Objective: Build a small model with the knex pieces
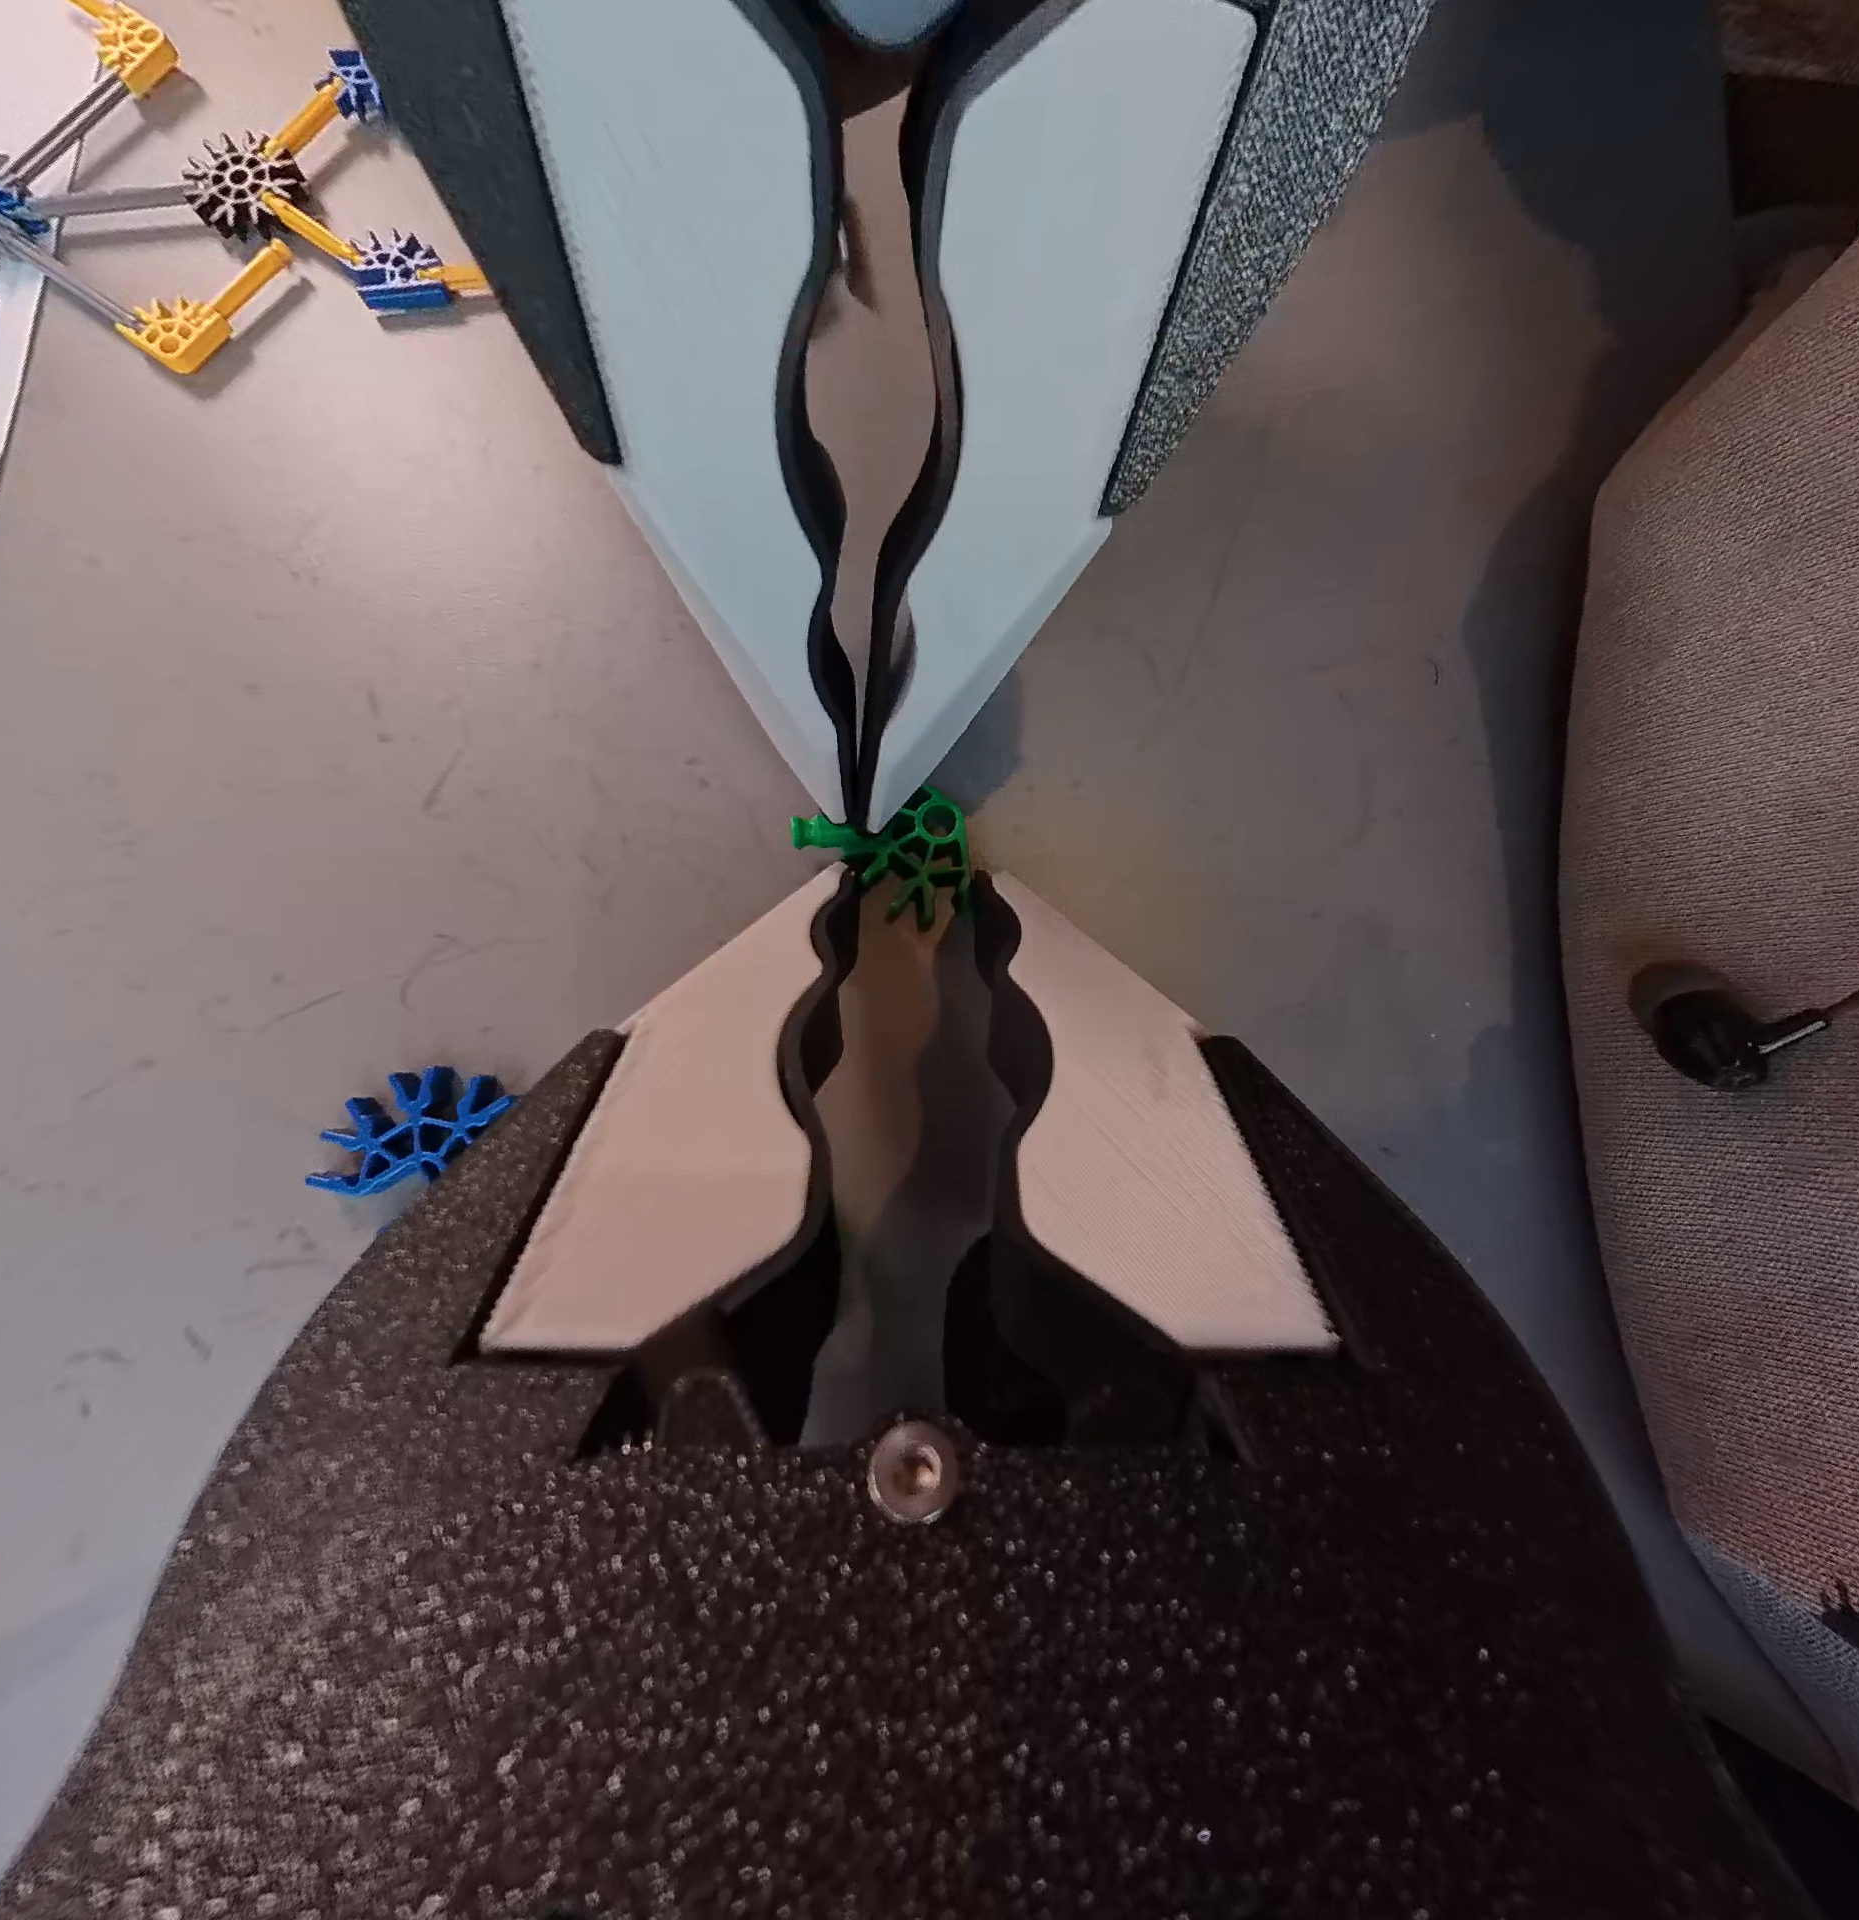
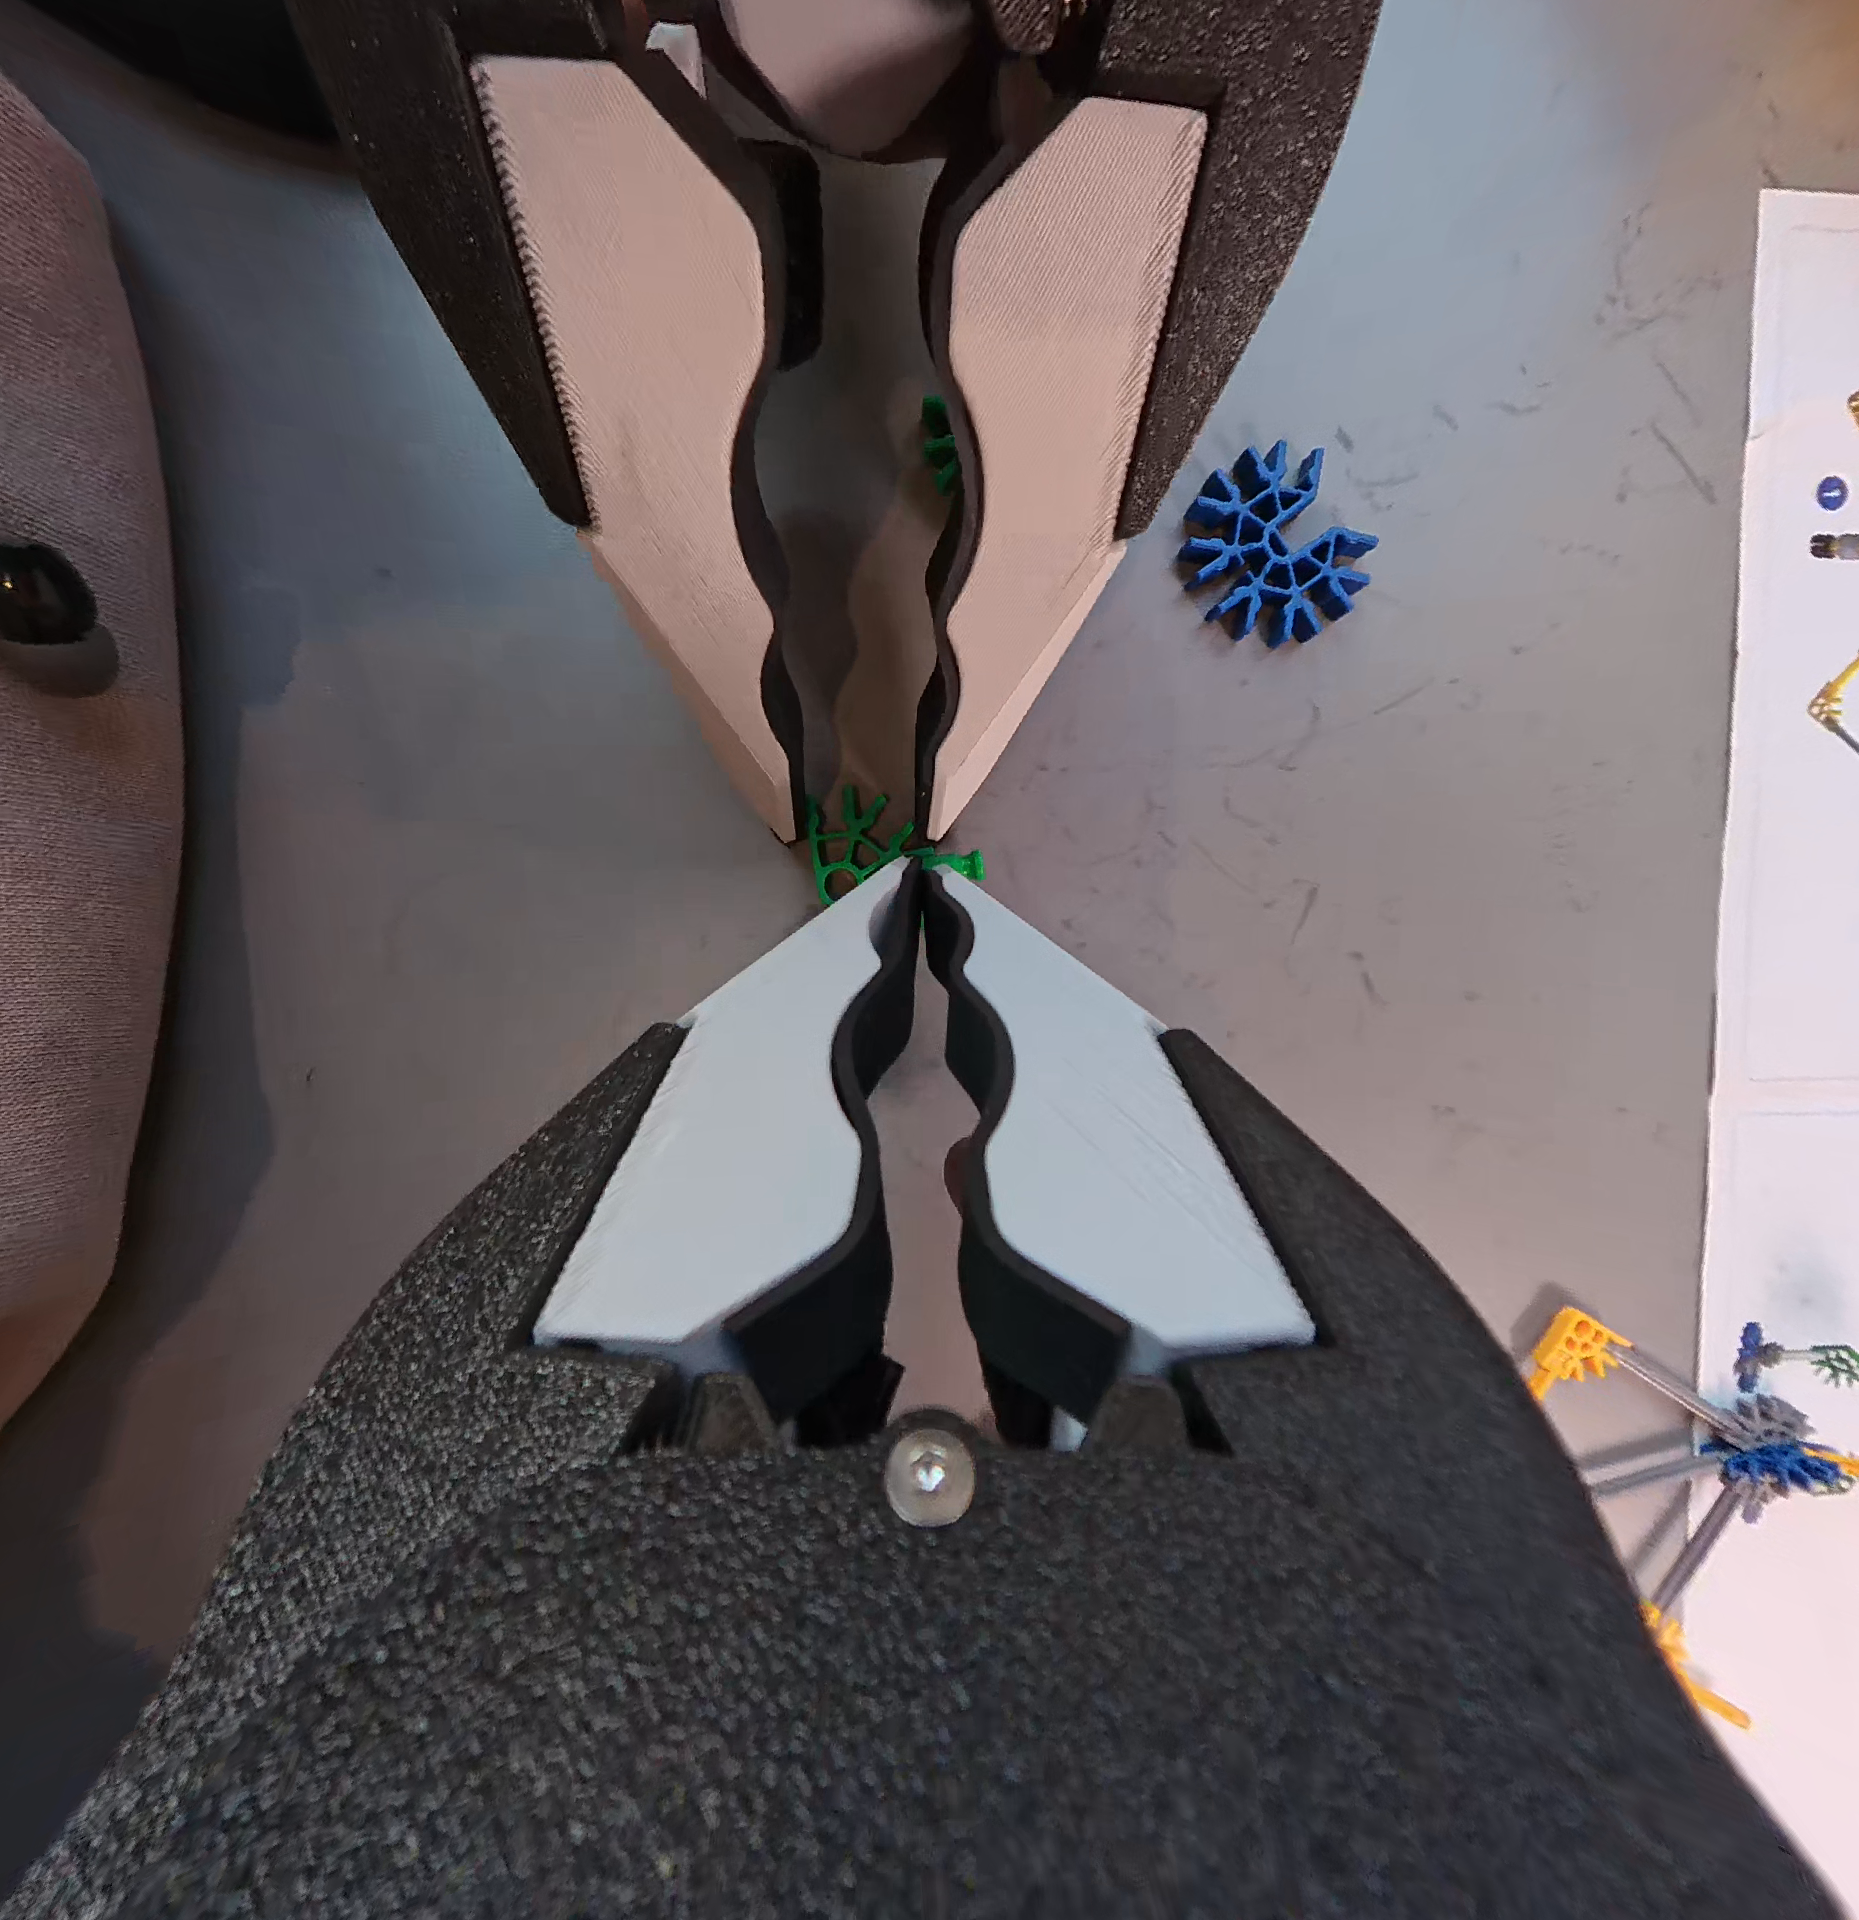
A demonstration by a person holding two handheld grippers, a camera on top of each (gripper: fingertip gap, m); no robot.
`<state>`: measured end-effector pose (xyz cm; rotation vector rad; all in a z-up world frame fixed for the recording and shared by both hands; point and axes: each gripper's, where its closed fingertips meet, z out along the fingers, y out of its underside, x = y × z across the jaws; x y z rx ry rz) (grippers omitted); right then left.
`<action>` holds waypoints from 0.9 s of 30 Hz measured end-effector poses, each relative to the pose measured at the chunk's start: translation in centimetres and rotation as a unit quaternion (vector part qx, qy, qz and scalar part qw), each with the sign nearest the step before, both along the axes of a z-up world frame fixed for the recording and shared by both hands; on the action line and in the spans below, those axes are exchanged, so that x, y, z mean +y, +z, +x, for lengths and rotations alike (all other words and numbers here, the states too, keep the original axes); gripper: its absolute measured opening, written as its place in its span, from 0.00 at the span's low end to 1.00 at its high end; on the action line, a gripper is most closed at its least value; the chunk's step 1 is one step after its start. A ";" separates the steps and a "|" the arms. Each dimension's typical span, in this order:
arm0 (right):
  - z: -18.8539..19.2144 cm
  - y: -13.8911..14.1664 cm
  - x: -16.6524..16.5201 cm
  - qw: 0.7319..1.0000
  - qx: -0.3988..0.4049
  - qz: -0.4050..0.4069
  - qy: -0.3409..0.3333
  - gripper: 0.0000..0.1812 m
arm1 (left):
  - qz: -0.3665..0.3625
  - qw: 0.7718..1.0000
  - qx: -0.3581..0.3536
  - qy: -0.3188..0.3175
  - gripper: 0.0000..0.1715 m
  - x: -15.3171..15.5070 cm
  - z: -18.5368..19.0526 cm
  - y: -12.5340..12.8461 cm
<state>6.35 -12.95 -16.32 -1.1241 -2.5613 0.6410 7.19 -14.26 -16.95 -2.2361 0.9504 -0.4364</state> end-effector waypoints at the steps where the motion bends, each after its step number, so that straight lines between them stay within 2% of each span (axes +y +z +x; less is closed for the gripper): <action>1: 0.0 0.0 0.0 1.000 -0.010 0.001 0.003 0.00 | 0.000 1.000 0.000 0.000 0.12 0.0 0.0 0.0; 8: -0.1 -0.3 -0.3 0.997 -0.049 0.045 0.045 0.00 | 0.006 1.000 -0.002 -0.002 0.13 -0.1 0.1 0.0; 13: -0.1 -0.3 -0.2 0.999 -0.034 0.014 0.038 0.00 | 0.009 1.000 0.003 0.001 0.13 0.0 0.1 0.0; 15: -0.3 -0.1 0.2 1.000 -0.004 -0.006 0.009 0.00 | 0.008 1.000 -0.001 0.009 0.13 0.0 0.1 0.0; 17: -0.1 0.8 0.6 0.999 0.017 -0.041 -0.026 0.05 | 0.007 1.000 0.000 0.017 0.13 0.1 0.1 0.0; 23: 2.7 0.6 1.2 0.993 0.013 -0.067 -0.095 0.16 | -0.008 0.997 -0.026 0.069 0.14 1.0 0.5 0.3; 27: 2.7 0.4 0.3 0.984 0.021 -0.086 -0.152 0.22 | 0.005 0.990 -0.127 0.068 0.16 0.8 -0.6 4.2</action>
